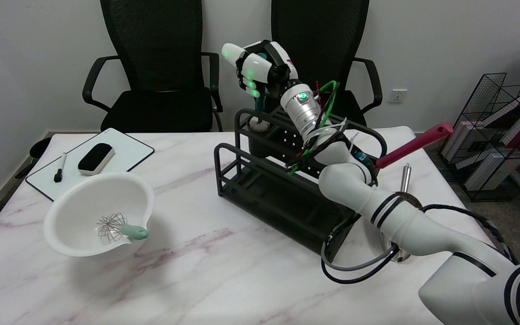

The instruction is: Pick up the blue sponge bottle brush.

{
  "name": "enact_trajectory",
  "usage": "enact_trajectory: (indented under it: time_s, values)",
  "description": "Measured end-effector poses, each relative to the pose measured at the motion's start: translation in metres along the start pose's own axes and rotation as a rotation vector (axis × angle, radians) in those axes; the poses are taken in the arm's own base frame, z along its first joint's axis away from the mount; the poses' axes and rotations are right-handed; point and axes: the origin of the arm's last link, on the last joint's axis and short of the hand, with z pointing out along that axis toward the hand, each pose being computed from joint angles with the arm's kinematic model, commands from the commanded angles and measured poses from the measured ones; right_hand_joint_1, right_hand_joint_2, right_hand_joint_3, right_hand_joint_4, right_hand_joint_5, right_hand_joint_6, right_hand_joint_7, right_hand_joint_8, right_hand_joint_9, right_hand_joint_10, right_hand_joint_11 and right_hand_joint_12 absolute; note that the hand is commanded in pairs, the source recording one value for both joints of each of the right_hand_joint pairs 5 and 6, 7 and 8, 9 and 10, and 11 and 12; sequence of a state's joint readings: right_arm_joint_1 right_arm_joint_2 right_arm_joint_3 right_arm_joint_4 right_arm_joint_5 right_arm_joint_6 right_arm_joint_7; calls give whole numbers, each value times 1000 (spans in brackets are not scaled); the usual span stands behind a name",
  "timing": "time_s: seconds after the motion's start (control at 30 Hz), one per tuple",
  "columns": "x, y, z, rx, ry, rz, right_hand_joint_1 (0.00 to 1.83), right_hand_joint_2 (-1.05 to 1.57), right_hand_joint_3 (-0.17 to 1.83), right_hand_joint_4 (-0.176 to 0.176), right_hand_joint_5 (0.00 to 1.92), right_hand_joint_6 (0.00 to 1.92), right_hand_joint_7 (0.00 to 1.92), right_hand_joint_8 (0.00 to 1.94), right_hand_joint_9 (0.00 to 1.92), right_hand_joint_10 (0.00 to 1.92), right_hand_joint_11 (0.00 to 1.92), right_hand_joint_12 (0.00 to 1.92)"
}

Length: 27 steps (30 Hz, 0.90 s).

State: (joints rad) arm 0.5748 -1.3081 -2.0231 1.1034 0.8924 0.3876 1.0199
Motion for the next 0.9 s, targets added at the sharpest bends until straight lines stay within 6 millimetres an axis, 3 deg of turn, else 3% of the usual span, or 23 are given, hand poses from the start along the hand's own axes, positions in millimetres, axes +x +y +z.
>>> enact_trajectory:
  time_s: [0.9]
  values:
    - [15,-19,11,-12,-14,61,966,1571,374,0,1920,1920,1920,1920,1920,1920,1920,1920]
